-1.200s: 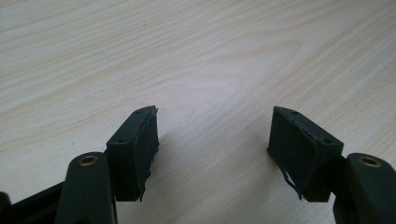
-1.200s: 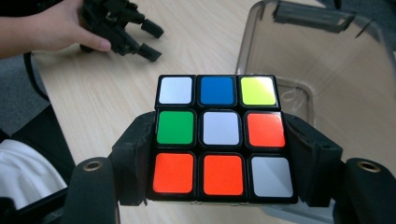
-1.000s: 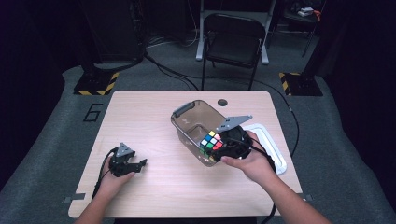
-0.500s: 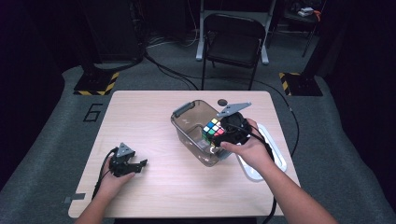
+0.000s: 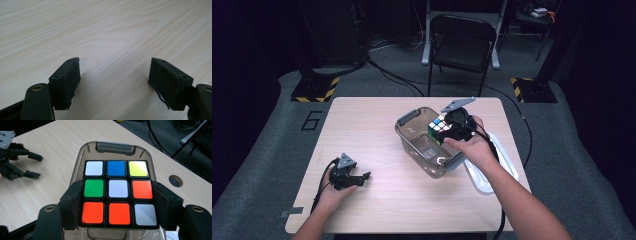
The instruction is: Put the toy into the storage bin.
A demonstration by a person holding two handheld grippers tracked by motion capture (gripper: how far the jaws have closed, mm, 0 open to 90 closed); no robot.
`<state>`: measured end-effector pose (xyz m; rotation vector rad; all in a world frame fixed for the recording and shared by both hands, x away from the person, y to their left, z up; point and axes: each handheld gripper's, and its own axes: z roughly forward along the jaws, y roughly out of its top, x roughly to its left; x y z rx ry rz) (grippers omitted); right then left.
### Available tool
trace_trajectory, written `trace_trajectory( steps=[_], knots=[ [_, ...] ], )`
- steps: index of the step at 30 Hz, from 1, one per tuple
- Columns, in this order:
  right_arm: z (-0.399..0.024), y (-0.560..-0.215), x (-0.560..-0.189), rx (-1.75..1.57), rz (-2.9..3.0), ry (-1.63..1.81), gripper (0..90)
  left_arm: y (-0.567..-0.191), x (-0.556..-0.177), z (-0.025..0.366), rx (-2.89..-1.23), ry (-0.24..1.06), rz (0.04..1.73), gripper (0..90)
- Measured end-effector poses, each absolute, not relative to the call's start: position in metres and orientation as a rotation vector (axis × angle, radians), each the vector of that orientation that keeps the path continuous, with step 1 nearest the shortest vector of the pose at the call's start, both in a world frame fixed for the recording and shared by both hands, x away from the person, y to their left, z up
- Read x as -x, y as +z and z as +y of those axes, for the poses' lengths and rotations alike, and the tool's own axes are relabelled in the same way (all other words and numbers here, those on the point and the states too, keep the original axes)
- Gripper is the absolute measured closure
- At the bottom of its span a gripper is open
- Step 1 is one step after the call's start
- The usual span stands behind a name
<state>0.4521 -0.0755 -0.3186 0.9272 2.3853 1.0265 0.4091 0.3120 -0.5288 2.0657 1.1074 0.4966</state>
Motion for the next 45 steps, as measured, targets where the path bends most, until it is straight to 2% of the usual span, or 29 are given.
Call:
trace_trajectory(
  steps=[45],
  knots=[
    [-0.013,-0.351,-0.511,-0.944,2.376,0.983,33.5,-0.529,-0.408,0.312,-2.063,0.501,1.109,24.9]
  ],
)
